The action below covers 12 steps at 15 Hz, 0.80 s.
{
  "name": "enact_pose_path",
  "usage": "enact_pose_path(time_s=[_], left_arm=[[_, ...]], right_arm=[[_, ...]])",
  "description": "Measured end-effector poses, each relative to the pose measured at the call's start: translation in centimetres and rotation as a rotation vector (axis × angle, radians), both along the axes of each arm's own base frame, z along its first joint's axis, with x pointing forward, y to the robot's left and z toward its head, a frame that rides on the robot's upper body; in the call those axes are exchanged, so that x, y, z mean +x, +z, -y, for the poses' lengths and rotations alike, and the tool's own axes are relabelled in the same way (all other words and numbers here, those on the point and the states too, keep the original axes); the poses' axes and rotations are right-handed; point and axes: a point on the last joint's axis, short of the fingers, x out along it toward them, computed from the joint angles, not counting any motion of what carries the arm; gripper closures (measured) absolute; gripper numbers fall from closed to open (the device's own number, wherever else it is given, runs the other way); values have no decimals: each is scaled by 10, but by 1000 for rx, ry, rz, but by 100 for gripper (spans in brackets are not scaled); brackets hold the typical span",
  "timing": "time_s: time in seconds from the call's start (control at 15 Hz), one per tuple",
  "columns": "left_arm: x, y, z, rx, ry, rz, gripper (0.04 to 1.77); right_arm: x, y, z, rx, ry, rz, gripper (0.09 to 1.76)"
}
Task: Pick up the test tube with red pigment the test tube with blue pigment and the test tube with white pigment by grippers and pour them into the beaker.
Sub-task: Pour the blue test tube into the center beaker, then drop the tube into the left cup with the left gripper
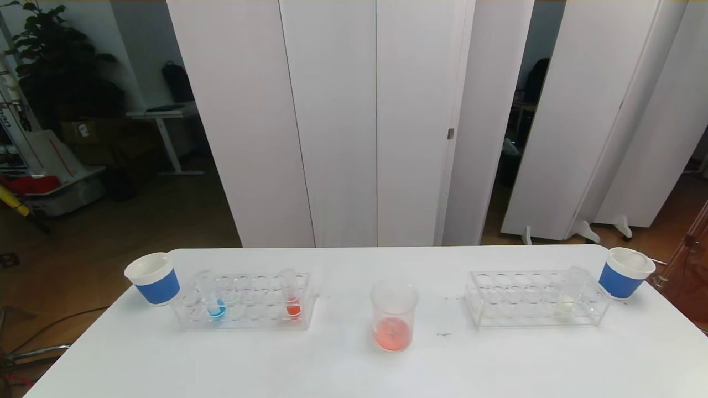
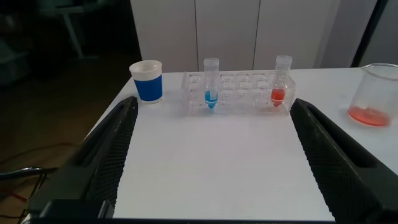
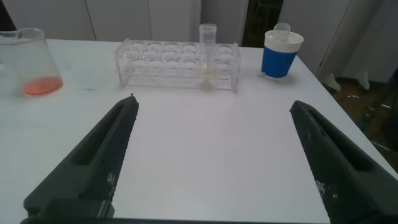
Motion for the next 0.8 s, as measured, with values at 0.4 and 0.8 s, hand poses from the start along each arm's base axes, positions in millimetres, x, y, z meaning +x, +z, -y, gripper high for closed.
enact_pose_path(time_s=[0.4,0.8], left_arm=[[-21,55,0,2,-9,81,6],[20,114,-2,-13,-72,72,6]], right_arm=[[0,0,0,0,0,0,10],[0,0,0,0,0,0,10]])
